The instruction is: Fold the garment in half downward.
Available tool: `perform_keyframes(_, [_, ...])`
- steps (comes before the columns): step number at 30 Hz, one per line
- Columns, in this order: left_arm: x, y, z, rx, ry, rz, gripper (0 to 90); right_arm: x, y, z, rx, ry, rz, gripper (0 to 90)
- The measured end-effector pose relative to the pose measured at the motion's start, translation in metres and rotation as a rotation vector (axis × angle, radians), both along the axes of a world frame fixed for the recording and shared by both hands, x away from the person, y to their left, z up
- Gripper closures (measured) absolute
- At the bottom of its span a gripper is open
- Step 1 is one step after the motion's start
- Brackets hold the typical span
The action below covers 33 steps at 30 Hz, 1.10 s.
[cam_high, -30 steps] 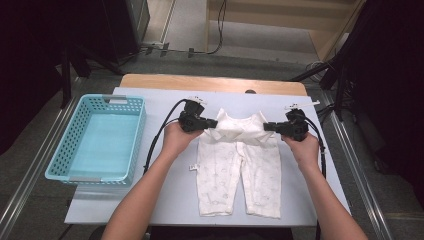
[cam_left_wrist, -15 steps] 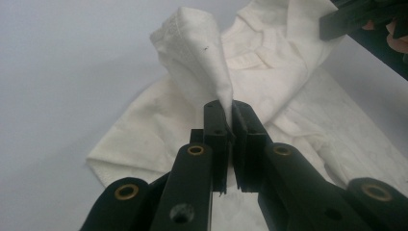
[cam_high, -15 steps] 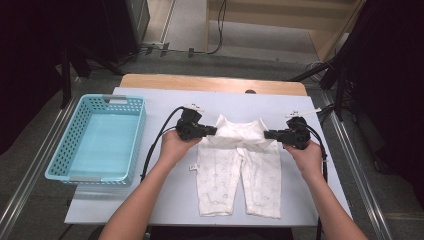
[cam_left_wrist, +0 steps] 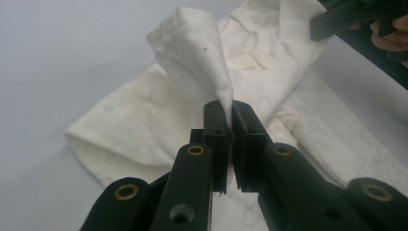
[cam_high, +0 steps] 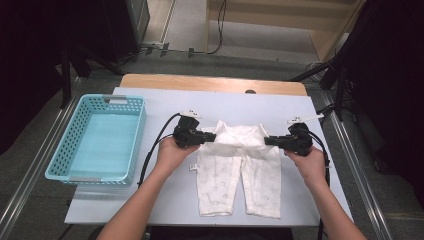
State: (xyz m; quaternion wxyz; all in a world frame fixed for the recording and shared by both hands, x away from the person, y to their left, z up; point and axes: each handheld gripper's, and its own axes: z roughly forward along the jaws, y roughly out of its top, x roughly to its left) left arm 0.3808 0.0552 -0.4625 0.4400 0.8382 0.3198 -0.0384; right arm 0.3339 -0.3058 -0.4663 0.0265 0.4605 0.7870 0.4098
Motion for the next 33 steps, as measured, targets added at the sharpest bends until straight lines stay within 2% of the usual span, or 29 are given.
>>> perform_keyframes(3, [-0.004,0.001,0.000,-0.009,0.001,-0.001,86.1,-0.005,-0.001,-0.001,0.008,0.006,-0.004,81.8])
perform_keyframes(12, [-0.019,0.002,0.000,0.008,-0.003,-0.017,86.1,-0.021,-0.002,-0.001,0.003,0.007,0.000,81.2])
perform_keyframes(24, [-0.036,0.006,0.000,0.012,0.017,-0.020,85.9,-0.041,-0.002,-0.002,0.002,0.013,0.004,80.7])
perform_keyframes(33, [-0.049,0.007,-0.001,0.017,0.017,-0.036,85.6,-0.054,0.001,-0.002,-0.027,0.014,0.022,85.3])
